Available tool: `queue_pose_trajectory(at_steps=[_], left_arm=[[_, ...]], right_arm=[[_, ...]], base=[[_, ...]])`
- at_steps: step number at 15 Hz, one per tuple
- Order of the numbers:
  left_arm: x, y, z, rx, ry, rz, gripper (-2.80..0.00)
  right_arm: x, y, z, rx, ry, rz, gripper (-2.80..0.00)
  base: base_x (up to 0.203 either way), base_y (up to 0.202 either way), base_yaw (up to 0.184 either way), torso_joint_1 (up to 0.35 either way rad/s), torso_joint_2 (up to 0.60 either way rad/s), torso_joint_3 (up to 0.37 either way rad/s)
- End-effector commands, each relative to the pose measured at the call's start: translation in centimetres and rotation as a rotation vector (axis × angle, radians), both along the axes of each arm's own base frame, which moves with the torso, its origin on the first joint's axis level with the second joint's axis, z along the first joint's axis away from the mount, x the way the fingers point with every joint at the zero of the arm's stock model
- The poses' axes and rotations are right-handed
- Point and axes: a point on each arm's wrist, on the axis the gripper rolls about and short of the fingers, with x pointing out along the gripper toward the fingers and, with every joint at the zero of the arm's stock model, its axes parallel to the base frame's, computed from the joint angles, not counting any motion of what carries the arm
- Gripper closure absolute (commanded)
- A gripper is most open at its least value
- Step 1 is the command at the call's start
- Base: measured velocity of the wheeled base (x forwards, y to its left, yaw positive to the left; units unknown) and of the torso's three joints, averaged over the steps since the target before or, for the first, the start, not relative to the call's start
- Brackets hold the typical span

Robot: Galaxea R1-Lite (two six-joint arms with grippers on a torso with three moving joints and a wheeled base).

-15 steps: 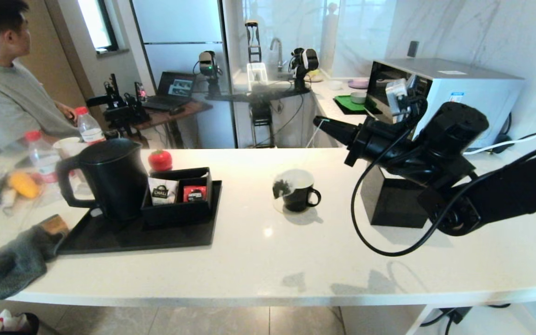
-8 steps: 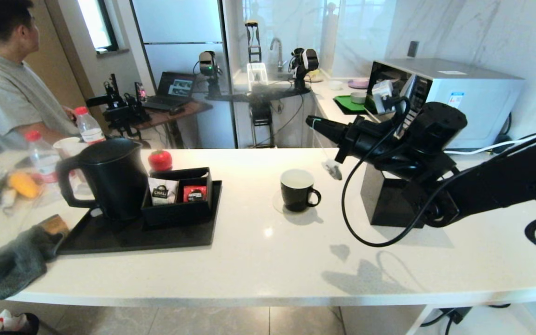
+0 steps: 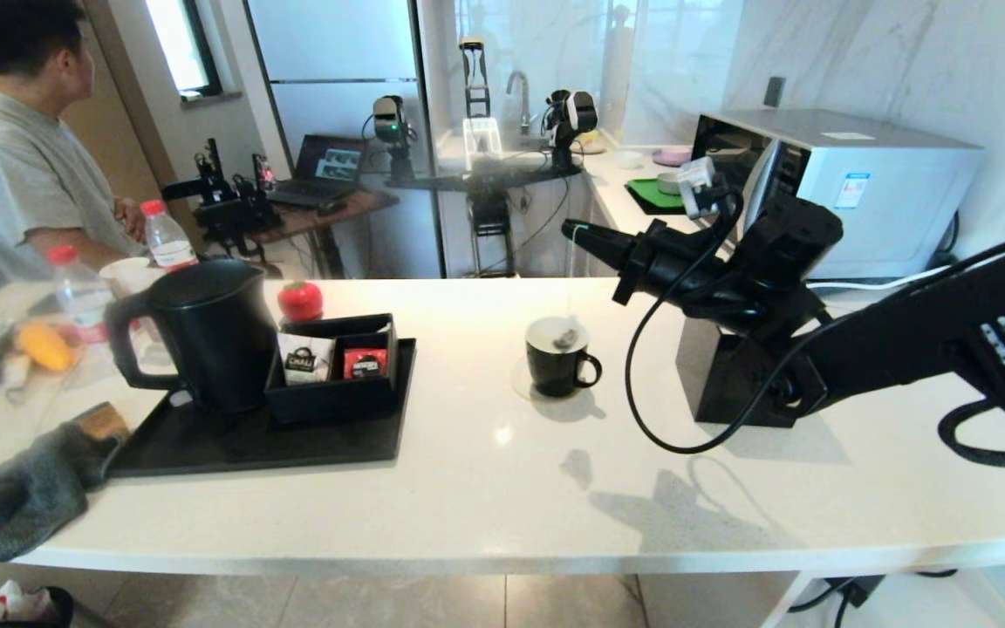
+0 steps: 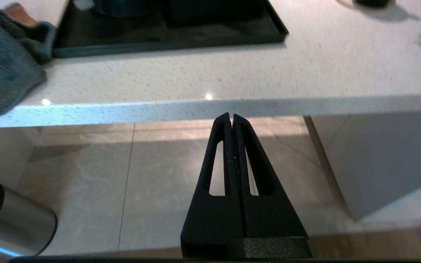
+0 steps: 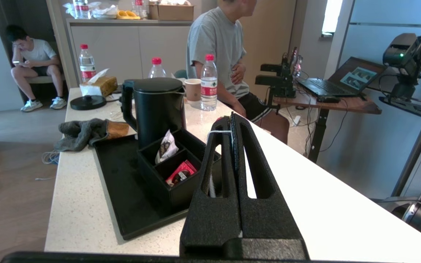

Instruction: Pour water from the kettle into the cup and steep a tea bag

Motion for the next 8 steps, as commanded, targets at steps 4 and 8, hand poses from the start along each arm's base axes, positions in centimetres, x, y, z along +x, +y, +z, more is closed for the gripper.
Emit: queue_pose_trajectory(at_steps=[4,8], left_arm=[[-1.2,0.0,-0.2,-0.023,-0.145,0.021,0.00],[-2.0,0.0,-0.3,-0.017,-0.244,0.013,0.00]], right_arm=[[1.8,0.5,-2.3,-0.010,0.023,-0.003,0.00],[2.7,0.4,-3.3,-0.012,0.031,-0.014,0.00]], base=[[0.000,0.000,0.000,0.000,0.00,0.000],[0.000,0.000,0.000,0.000,0.00,0.000]])
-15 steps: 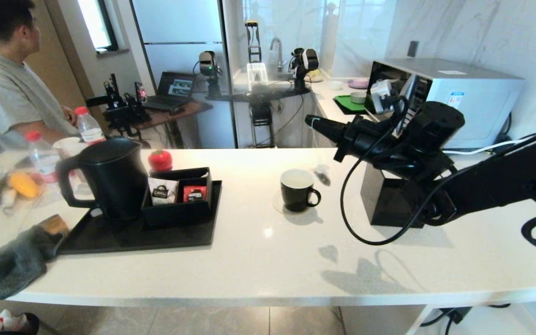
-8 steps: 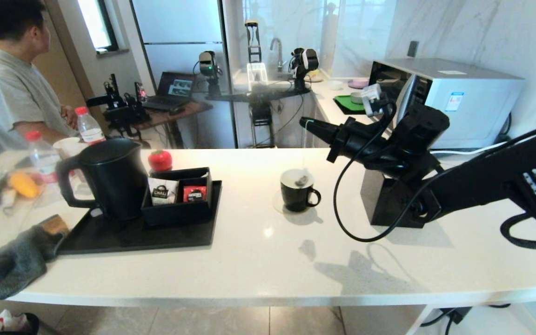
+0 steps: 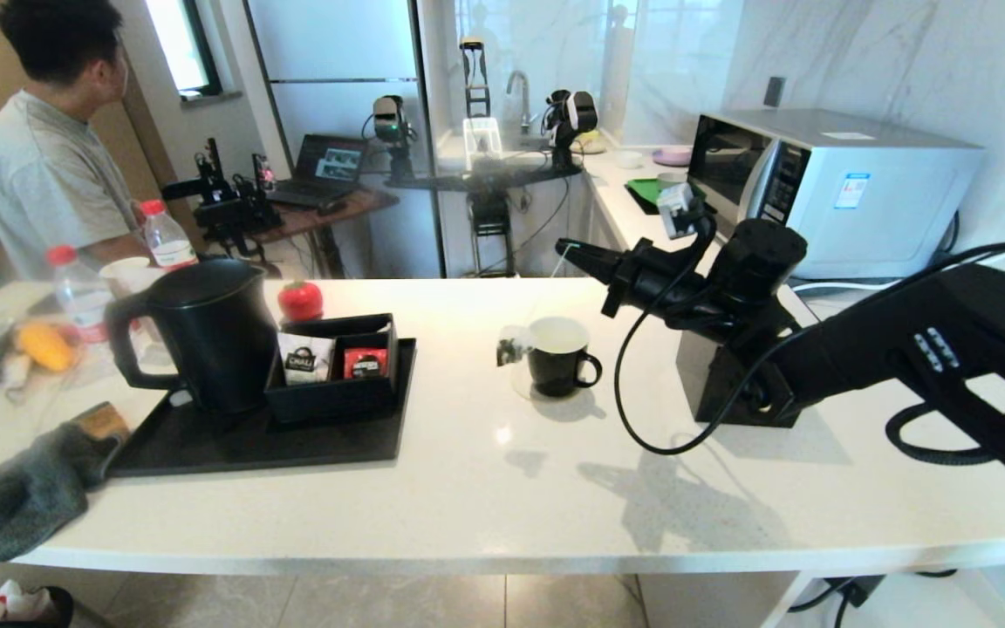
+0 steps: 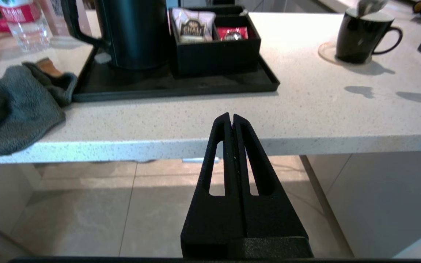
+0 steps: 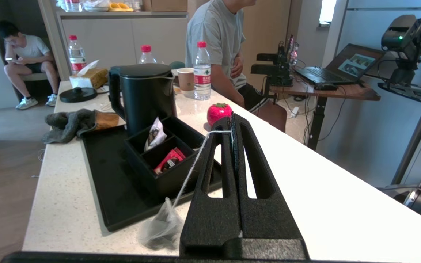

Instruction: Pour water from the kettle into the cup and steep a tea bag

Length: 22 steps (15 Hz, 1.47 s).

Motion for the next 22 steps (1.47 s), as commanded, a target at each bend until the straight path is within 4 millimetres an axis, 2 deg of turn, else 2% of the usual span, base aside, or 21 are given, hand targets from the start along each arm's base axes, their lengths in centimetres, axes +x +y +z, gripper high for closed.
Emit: queue_pose_trajectory(at_steps=[1,5,11,15,17,20,22], left_arm=[[-0.3,0.0,-0.1,0.000,-0.041,-0.001,0.00],[-0.3,0.0,-0.1,-0.015,-0.038,0.007,0.00],[-0.3,0.0,-0.1,-0.031,-0.037,0.007,0.00],[-0.3,0.0,-0.1,-0.047,-0.036,0.008,0.00],[-0.3,0.0,-0.2,-0.144,-0.025,0.005,0.00],[-0.3,0.0,-0.2,-0.312,-0.005,-0.003,0.00],[-0.3,0.0,-0.3,-0.337,0.000,-0.005,0.00]], right_arm=[[0.6,0.2,-0.7,0.000,0.000,0.003,0.00],[1.5,0.3,-0.2,0.010,-0.024,-0.003,0.00],[2.6,-1.0,-1.0,0.003,-0.006,-0.036,0.00],[3.5,-0.7,0.1,0.011,-0.028,-0.036,0.00],[3.9,-0.6,0.9,0.012,-0.032,-0.034,0.00],[4.2,-0.4,0.7,0.009,-0.026,-0.034,0.00],[4.4,-0.5,0.3,0.007,-0.017,-0.035,0.00]], base=[[0.000,0.000,0.000,0.000,0.00,0.000],[0.000,0.000,0.000,0.000,0.00,0.000],[0.000,0.000,0.000,0.000,0.00,0.000],[0.000,0.000,0.000,0.000,0.00,0.000],[0.000,0.000,0.000,0.000,0.00,0.000],[0.000,0.000,0.000,0.000,0.00,0.000],[0.000,0.000,0.000,0.000,0.00,0.000]])
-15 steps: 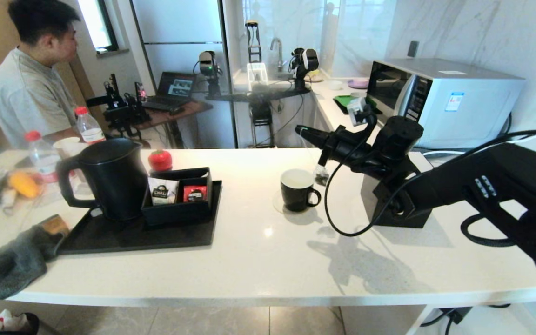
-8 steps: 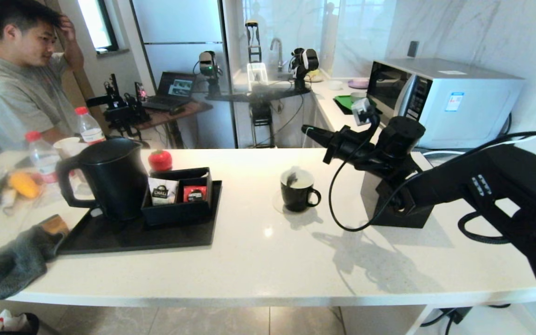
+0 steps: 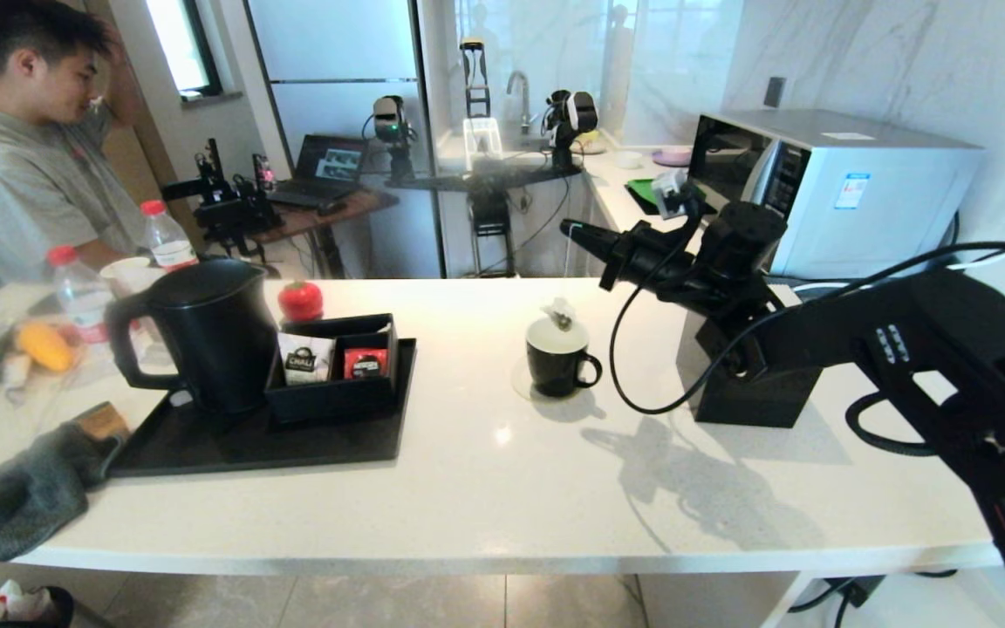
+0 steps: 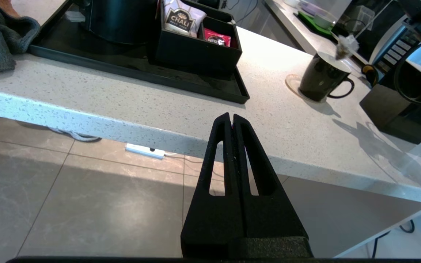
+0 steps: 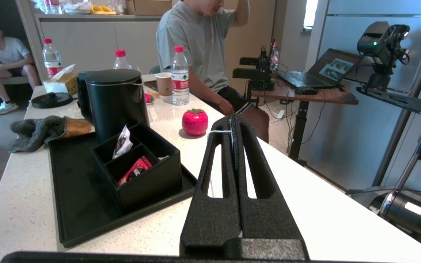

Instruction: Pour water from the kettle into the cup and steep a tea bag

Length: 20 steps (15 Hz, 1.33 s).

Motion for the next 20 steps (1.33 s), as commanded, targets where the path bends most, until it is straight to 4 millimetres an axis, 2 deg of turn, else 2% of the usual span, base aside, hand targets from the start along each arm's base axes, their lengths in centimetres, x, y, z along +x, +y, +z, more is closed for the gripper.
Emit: queue_pose_trajectory(at_steps=[1,3,4,9,14,20], left_arm=[[0.0,0.0,0.0,-0.002,-0.002,-0.001,0.00],[0.0,0.0,0.0,0.040,-0.006,0.001,0.00],[0.0,0.0,0.1,0.114,-0.015,0.002,0.00],[0.0,0.0,0.0,0.614,-0.039,0.013,0.00],[0.0,0.0,-0.1,0.598,-0.034,0.012,0.00],[0.0,0.0,-0.2,0.575,-0.024,0.014,0.00]], right_arm=[[0.2,0.0,-0.5,-0.002,0.003,0.004,0.00],[0.2,0.1,-0.6,-0.003,0.005,0.004,0.00],[0.2,0.1,-0.6,-0.004,0.004,0.004,0.00],[0.3,0.0,-1.0,-0.005,0.009,0.002,0.00],[0.6,0.1,-2.1,-0.012,0.025,0.000,0.00],[-0.4,-0.2,-6.2,-0.035,0.089,0.000,0.00]], base=[[0.000,0.000,0.000,0.000,0.00,0.000],[0.000,0.000,0.000,0.000,0.00,0.000],[0.000,0.000,0.000,0.000,0.00,0.000],[0.000,0.000,0.000,0.000,0.00,0.000],[0.000,0.000,0.000,0.000,0.00,0.000],[0.000,0.000,0.000,0.000,0.00,0.000]])
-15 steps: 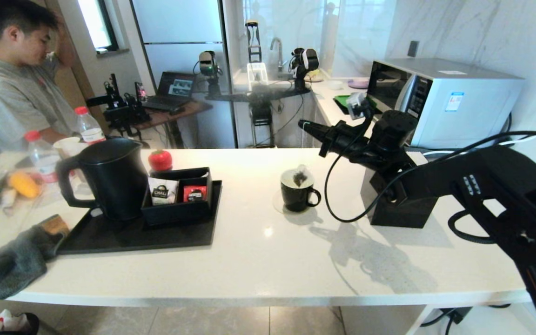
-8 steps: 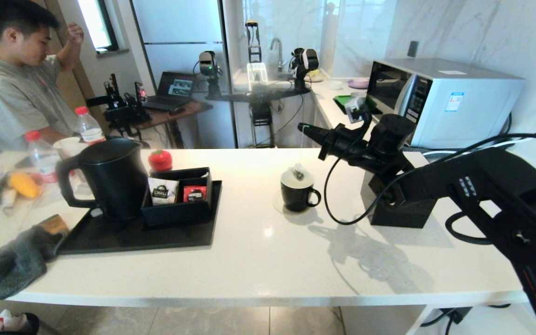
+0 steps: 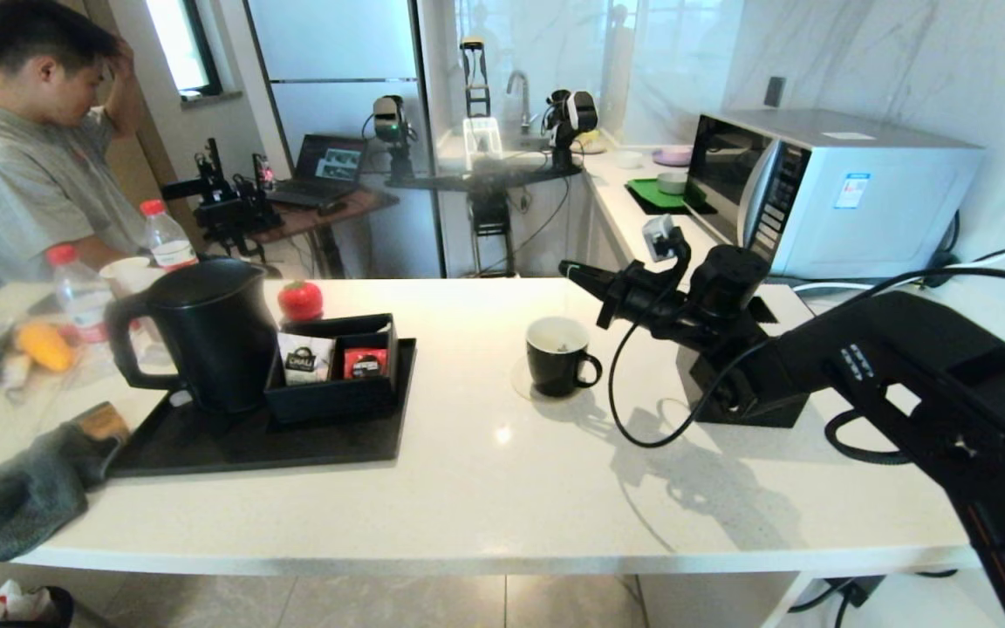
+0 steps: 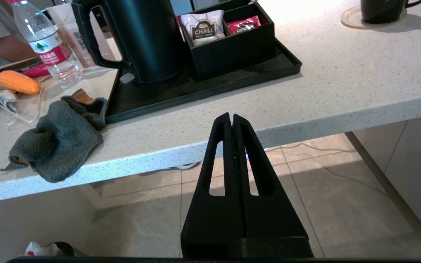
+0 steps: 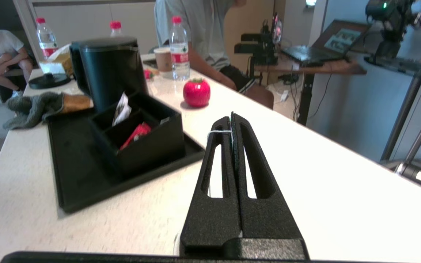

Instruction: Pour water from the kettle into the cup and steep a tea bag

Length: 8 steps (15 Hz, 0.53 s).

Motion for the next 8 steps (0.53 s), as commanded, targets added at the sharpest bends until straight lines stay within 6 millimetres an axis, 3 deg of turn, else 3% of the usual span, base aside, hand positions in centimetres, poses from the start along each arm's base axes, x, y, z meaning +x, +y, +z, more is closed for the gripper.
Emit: queue_pose_trajectory(at_steps=[1,5,8], left_arm=[[0.0,0.0,0.0,-0.003,0.000,0.002,0.00],[0.0,0.0,0.0,-0.007,0.002,0.004,0.00],[0.0,0.0,0.0,-0.007,0.004,0.003,0.00]], right_arm=[[-0.6,-0.2,-1.9,-0.013,0.035,0.005,0.00],[-0.9,-0.3,-3.0,-0.015,0.041,0.005,0.00],[-0.8,-0.3,-1.8,-0.005,0.015,0.006,0.00]], base=[[0.000,0.000,0.000,0.000,0.00,0.000],[0.000,0.000,0.000,0.000,0.00,0.000],[0.000,0.000,0.000,0.000,0.00,0.000]])
